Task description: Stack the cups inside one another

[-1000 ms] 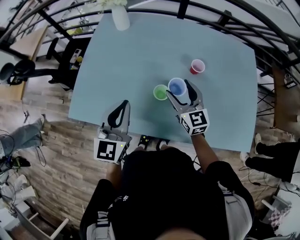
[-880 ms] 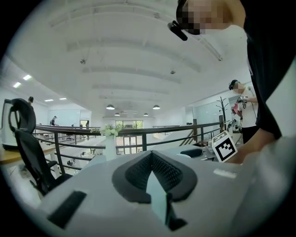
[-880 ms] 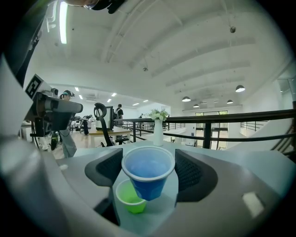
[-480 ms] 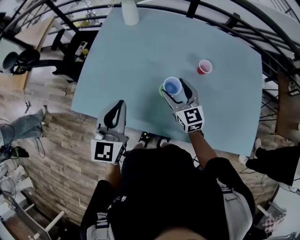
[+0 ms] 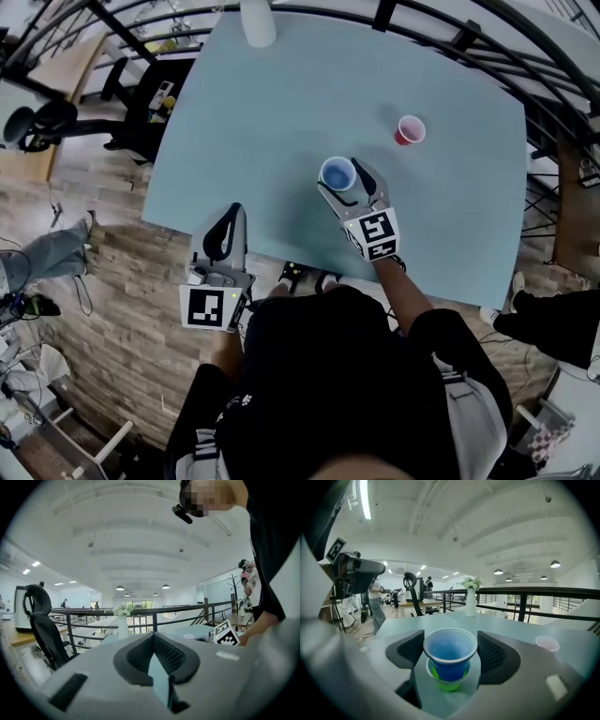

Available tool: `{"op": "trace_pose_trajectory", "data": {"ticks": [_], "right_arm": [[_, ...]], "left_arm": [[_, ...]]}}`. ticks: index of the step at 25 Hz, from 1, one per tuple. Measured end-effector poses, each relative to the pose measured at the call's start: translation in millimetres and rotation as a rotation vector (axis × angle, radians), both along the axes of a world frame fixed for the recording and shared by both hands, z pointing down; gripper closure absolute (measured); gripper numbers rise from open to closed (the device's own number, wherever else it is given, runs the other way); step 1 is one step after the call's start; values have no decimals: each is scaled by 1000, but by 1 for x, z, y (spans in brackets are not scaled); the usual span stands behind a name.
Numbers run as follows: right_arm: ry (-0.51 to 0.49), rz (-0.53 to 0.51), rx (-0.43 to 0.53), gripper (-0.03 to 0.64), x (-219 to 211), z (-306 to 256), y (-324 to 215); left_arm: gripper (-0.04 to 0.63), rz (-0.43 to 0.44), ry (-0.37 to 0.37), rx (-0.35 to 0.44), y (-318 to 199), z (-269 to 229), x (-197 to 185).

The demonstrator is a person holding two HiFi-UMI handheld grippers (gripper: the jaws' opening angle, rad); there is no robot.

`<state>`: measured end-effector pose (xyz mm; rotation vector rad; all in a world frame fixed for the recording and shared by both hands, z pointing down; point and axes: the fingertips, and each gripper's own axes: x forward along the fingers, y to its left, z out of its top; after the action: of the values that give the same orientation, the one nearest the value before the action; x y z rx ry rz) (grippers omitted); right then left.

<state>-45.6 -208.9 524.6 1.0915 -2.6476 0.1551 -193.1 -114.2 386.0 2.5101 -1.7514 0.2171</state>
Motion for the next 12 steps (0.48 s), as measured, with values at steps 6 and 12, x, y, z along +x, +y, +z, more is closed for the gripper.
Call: {"op": "trace_pose_trajectory", "data": {"ticks": [6, 12], "right_arm": [[32, -2, -28, 262, -9, 15, -1], [66, -14, -47, 259, -5, 30, 0]], "left_arm": [[603, 7, 5, -2, -4, -1, -7], [603, 11, -5, 5, -4, -4, -2]]}}
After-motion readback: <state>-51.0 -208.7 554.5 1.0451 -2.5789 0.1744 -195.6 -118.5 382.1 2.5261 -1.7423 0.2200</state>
